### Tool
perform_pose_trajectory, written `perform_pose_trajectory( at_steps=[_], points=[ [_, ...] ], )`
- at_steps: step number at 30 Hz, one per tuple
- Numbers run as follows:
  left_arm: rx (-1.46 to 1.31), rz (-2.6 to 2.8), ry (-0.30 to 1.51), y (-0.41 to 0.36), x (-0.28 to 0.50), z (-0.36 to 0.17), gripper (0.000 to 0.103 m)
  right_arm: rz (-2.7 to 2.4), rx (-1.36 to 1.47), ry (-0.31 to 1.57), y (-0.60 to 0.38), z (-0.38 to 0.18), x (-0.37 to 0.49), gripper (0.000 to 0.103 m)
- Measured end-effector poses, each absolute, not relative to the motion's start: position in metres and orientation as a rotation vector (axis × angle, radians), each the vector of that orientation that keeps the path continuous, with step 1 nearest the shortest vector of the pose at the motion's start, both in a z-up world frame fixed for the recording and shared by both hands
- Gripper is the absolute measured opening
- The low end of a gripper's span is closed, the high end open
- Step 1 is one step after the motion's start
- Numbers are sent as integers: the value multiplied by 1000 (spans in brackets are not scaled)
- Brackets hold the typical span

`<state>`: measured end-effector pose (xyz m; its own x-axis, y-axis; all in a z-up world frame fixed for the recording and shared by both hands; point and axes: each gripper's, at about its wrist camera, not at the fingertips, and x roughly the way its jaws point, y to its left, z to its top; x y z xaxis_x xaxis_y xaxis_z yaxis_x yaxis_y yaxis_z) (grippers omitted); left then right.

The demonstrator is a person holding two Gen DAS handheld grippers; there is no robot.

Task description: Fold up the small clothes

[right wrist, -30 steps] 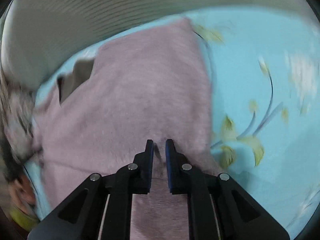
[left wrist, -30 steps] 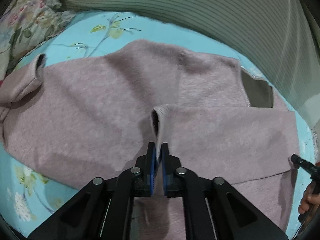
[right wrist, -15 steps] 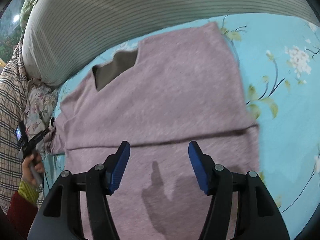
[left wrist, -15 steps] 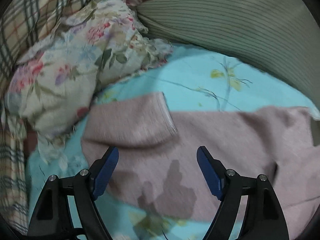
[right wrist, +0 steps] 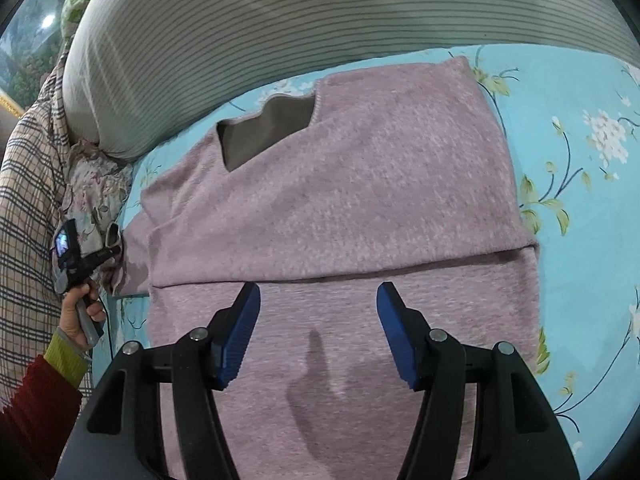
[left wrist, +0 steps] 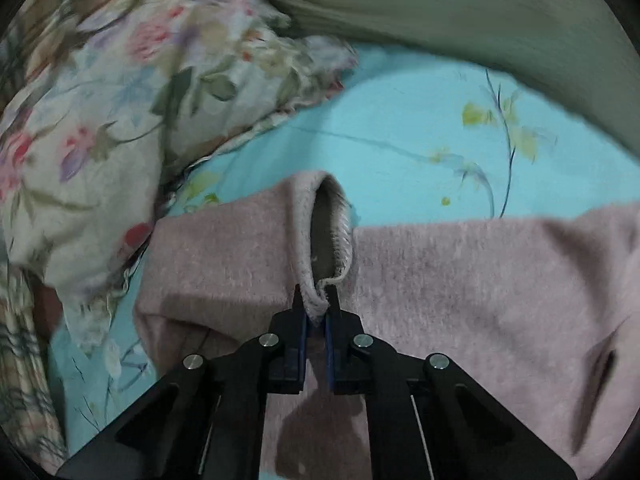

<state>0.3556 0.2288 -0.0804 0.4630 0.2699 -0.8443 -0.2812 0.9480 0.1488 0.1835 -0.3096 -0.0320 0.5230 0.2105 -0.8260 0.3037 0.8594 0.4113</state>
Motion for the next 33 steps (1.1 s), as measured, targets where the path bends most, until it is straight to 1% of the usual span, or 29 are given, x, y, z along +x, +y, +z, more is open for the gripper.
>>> perform_pose_trajectory(
  at_steps=[3, 7, 10, 14, 18, 22, 25, 28, 29, 32, 33],
  points=[
    [-104, 288, 967, 221, 336, -54, 5, -40, 562, 1033, -306, -33, 185, 62],
    [-198, 169, 881, 185, 306, -18, 5, -35, 584, 1029, -308, -35, 183, 62],
    [-247, 67, 846, 145, 292, 2, 5, -40, 602, 1019, -314, -34, 179, 62],
    [-247, -121, 838, 62, 282, 14, 4, -63, 617, 1000, -328, -31, 173, 62],
    [-180, -321, 860, -33, 275, 12, 5, -106, 649, 985, -347, -34, 162, 62],
    [-145, -449, 884, -108, 277, -1, 5, -147, 679, 977, -366, -40, 151, 62],
    [-131, -489, 913, -148, 281, -17, 5, -173, 691, 970, -378, -43, 146, 62],
    [-97, -496, 961, -174, 300, -45, 6, -181, 701, 969, -384, -46, 147, 62],
    [-88, -495, 988, -179, 306, -57, 7, -179, 700, 969, -384, -47, 148, 62],
    [-60, -481, 1063, -188, 305, -86, 19, -158, 689, 970, -380, -47, 155, 62],
    [-58, -481, 1078, -186, 302, -93, 32, -149, 685, 970, -378, -48, 158, 62]
  ],
)
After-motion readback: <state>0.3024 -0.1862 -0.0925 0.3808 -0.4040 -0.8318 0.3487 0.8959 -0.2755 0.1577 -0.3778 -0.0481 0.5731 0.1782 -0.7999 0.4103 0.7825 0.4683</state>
